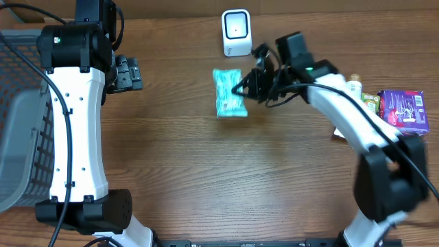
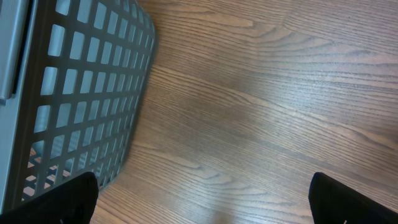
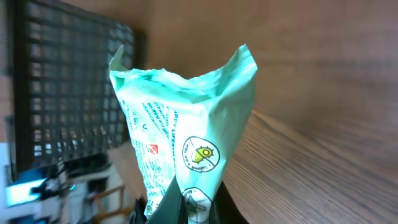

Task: Scan the item barcode
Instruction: 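Hold the teal wipes pack in front of the white scanner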

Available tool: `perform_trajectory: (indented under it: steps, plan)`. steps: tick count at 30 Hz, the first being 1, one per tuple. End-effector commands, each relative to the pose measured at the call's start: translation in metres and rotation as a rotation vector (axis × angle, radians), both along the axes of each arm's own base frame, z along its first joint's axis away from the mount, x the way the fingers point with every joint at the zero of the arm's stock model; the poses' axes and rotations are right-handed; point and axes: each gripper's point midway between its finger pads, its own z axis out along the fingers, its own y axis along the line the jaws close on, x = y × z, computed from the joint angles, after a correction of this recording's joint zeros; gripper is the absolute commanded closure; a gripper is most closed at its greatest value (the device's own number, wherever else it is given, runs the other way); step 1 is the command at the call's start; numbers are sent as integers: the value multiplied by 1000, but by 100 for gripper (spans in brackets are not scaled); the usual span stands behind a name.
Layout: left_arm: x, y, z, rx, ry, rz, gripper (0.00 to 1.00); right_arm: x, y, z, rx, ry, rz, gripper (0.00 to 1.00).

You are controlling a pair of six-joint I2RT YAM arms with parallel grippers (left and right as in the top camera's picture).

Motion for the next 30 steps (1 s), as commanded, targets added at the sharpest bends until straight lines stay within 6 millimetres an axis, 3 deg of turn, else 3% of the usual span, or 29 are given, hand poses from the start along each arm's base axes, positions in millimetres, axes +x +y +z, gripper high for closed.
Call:
perform_trajectory:
  steps: [1,9,13,22,26,30]
  plan:
    - [-1,1,9,9,-28,-8,1,8,-21,45,-59,-128,-131,96]
    - [-1,1,9,9,-28,-8,0,13,-71,119,-50,-164,-551,96]
    - [-1,1,9,9,-28,-8,0,7,-79,143,4,-175,-618,96]
    - [-1,1,9,9,-28,-8,0,5,-80,145,-1,-188,-611,96]
    - [-1,1,9,9,-28,-8,0,9,-80,152,-33,-289,-566,96]
    - [-1,1,9,9,-28,-8,0,28,-104,159,-178,-435,-660,96]
